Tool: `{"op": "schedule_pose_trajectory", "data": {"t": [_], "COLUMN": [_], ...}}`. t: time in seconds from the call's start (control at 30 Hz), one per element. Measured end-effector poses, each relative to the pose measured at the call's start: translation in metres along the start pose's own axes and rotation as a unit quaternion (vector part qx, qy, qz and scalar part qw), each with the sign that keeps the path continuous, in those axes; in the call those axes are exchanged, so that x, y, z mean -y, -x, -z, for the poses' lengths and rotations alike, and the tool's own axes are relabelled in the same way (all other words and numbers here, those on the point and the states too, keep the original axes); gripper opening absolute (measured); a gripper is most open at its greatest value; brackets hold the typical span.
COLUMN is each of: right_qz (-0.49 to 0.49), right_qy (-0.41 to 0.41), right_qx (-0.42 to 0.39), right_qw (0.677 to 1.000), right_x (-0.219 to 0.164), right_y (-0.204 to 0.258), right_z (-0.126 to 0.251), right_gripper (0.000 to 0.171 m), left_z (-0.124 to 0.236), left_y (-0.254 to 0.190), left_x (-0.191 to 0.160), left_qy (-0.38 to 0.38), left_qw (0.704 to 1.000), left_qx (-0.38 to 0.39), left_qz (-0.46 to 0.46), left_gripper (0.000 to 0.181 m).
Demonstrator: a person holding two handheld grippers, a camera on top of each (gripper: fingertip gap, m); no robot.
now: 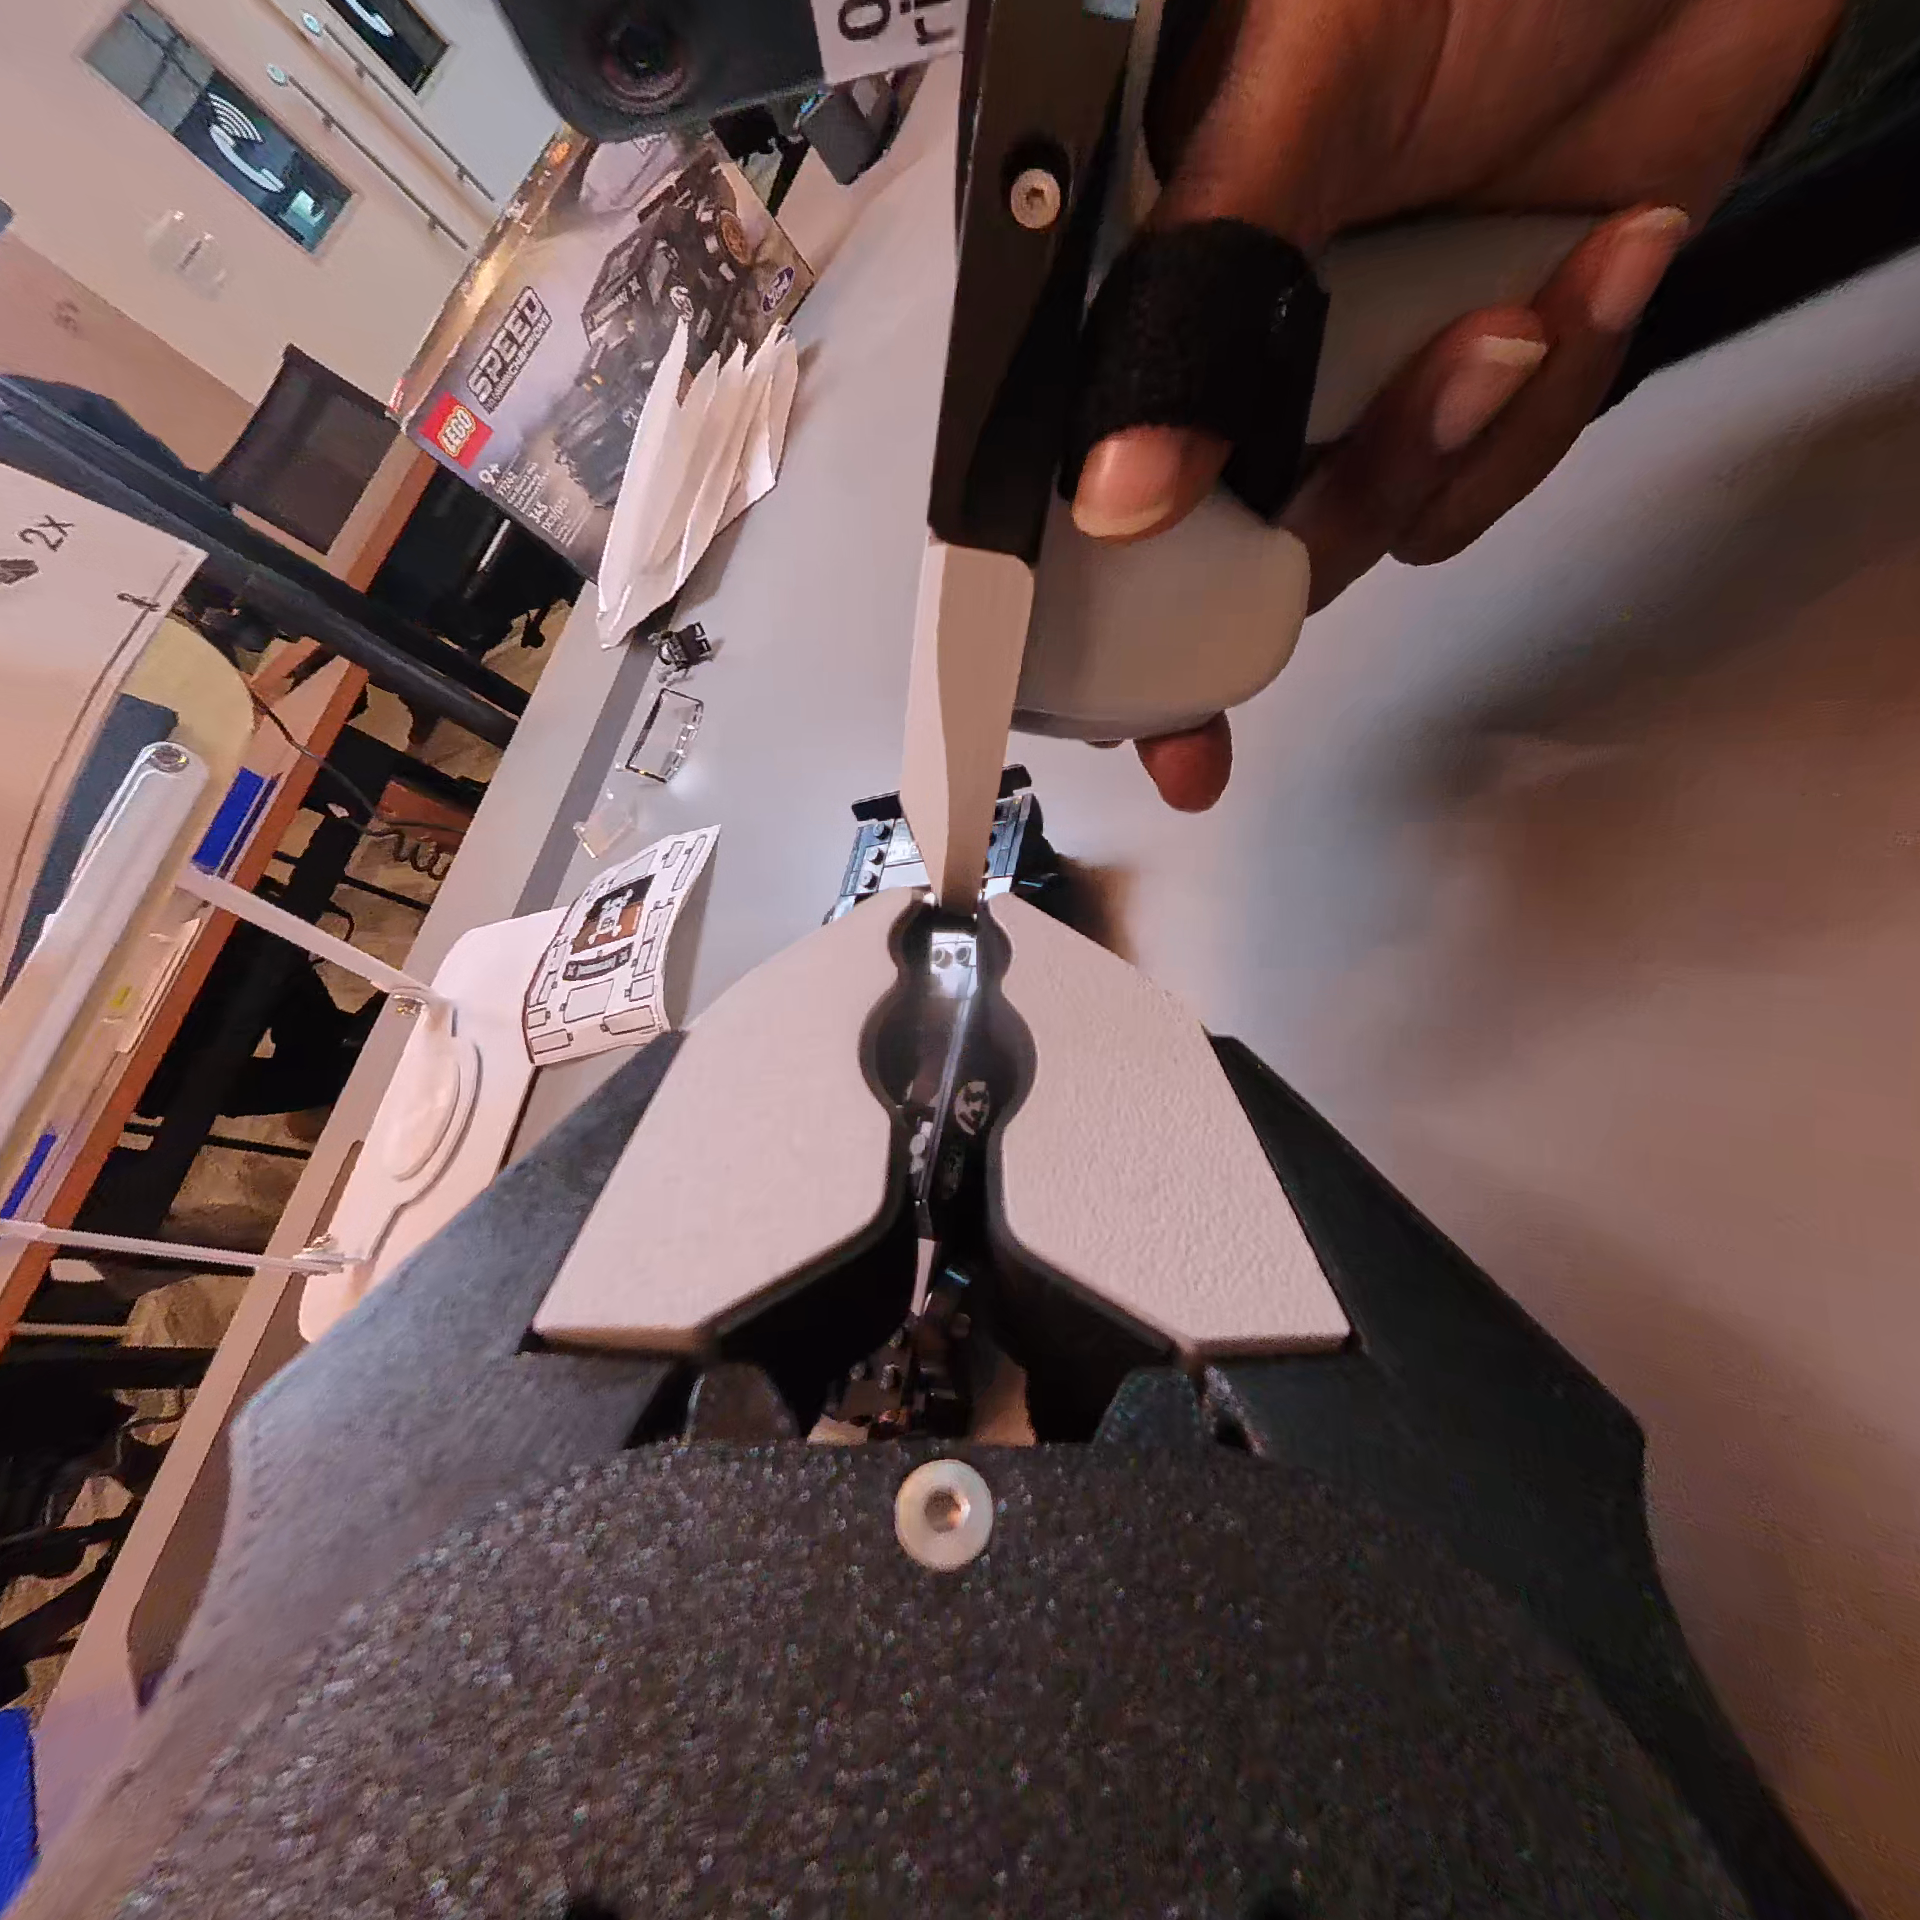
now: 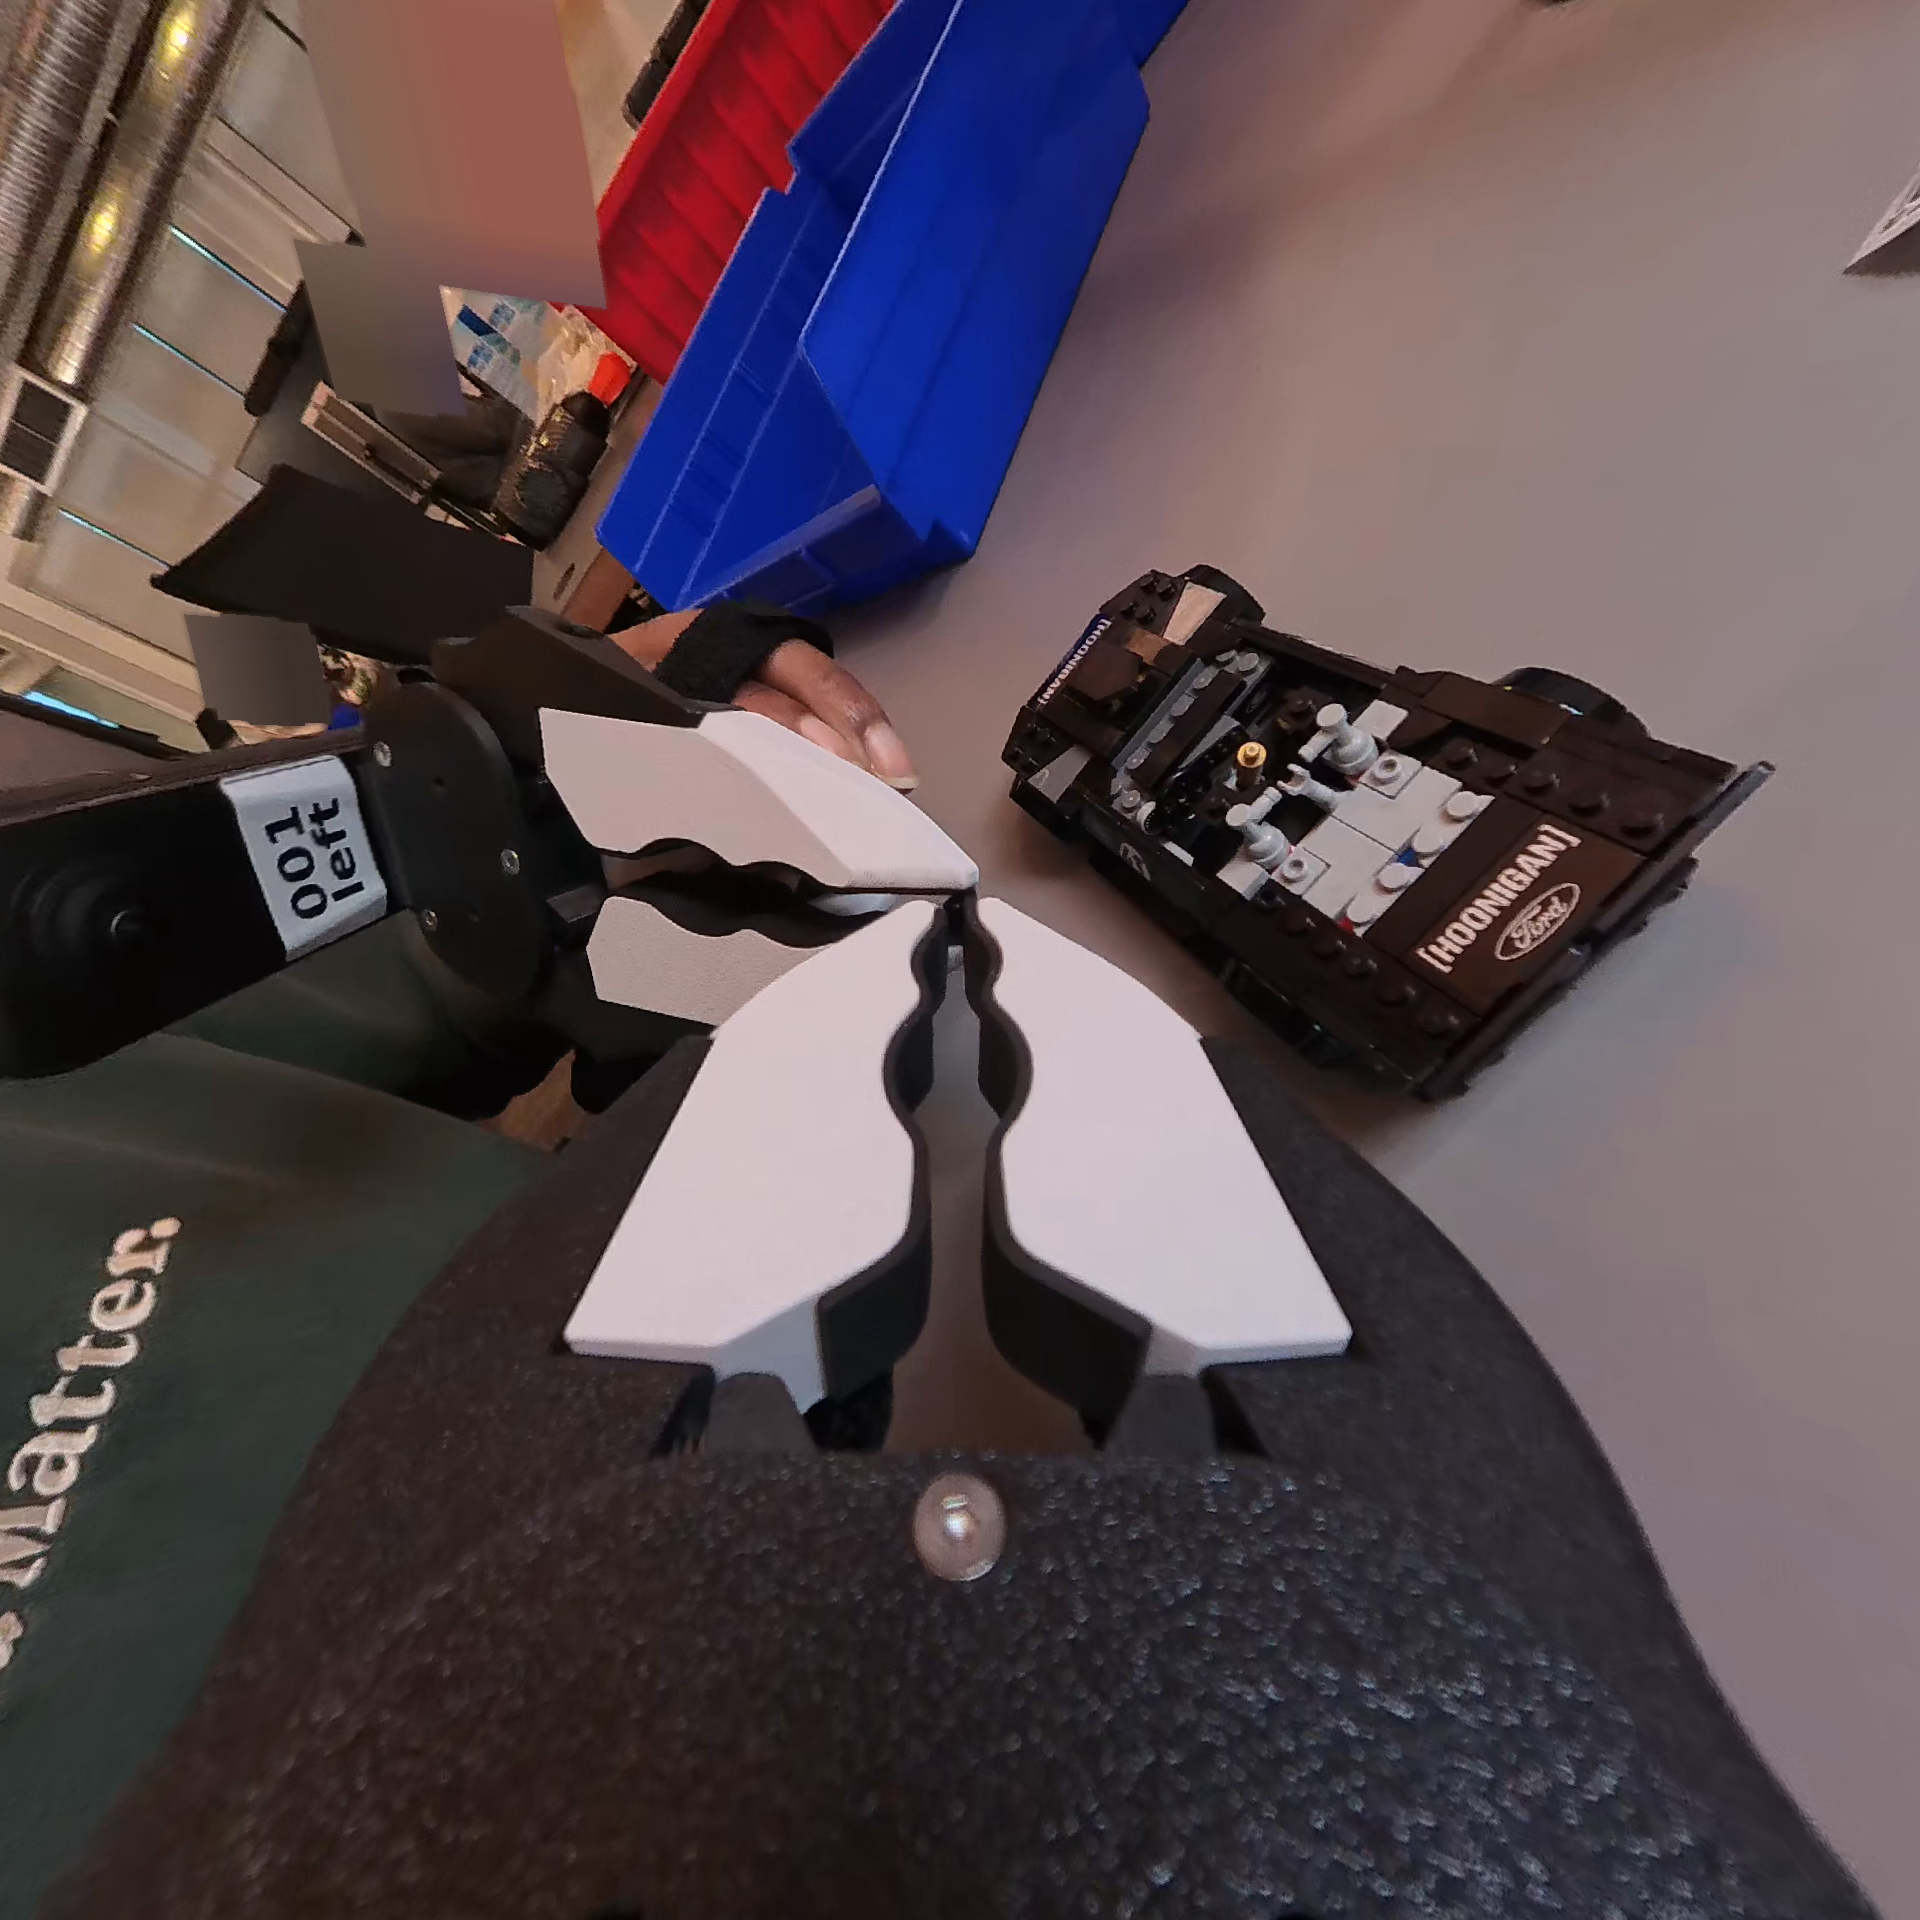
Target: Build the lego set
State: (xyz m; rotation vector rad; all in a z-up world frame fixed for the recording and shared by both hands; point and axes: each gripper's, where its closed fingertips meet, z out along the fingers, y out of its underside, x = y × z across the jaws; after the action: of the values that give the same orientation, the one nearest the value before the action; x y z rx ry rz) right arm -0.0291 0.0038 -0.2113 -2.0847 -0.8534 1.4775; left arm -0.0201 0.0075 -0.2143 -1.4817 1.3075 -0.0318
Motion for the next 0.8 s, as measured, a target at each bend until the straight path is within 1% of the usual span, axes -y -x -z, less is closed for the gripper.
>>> {"op": "schedule_pose_trajectory", "data": {"t": [0.07,0.17,0.23,0.37,0.43,0.53,0.67,0.8], "right_qz": [-0.008,-0.018,-0.013,-0.007,-0.015,-0.037,-0.076,-0.099], "right_qy": [0.003,0.016,0.045,0.13,0.161,0.21,0.255,0.28], "right_qx": [0.013,0.024,0.021,0.009,0.008,0.012,0.008,-0.006], "right_qw": [1.0,0.999,0.999,0.991,0.987,0.977,0.964,0.955], "right_x": [0.001,0.004,0.007,0.014,0.018,0.015,0.008,0.004], "right_y": [0.001,-0.004,-0.012,-0.032,-0.037,-0.041,-0.047,-0.051], "right_z": [0.001,0.006,0.012,0.015,0.01,0.003,-0.001,-0.004], "right_gripper": [0.002,0.002,0.002,0.002,0.002,0.002,0.002,0.003], "left_z": [0.0,0.001,0.003,0.005,0.007,0.011,0.011,0.005], "left_y": [0.0,0.005,0.011,0.027,0.032,0.038,0.036,0.029], "left_x": [0.002,0.002,-0.001,-0.03,-0.047,-0.07,-0.091,-0.099], "left_qy": [-0.006,-0.017,-0.019,0.013,0.033,0.055,0.079,0.093], "left_qw": [1.0,0.998,0.996,0.987,0.981,0.972,0.962,0.96], "left_qx": [-0.005,-0.014,-0.02,-0.037,-0.046,-0.055,-0.076,-0.096], "left_qz": [0.017,0.058,0.087,0.155,0.187,0.221,0.248,0.246], "left_gripper": [0.009,0.021,0.028,0.05,0.062,0.075,0.084,0.086]}}
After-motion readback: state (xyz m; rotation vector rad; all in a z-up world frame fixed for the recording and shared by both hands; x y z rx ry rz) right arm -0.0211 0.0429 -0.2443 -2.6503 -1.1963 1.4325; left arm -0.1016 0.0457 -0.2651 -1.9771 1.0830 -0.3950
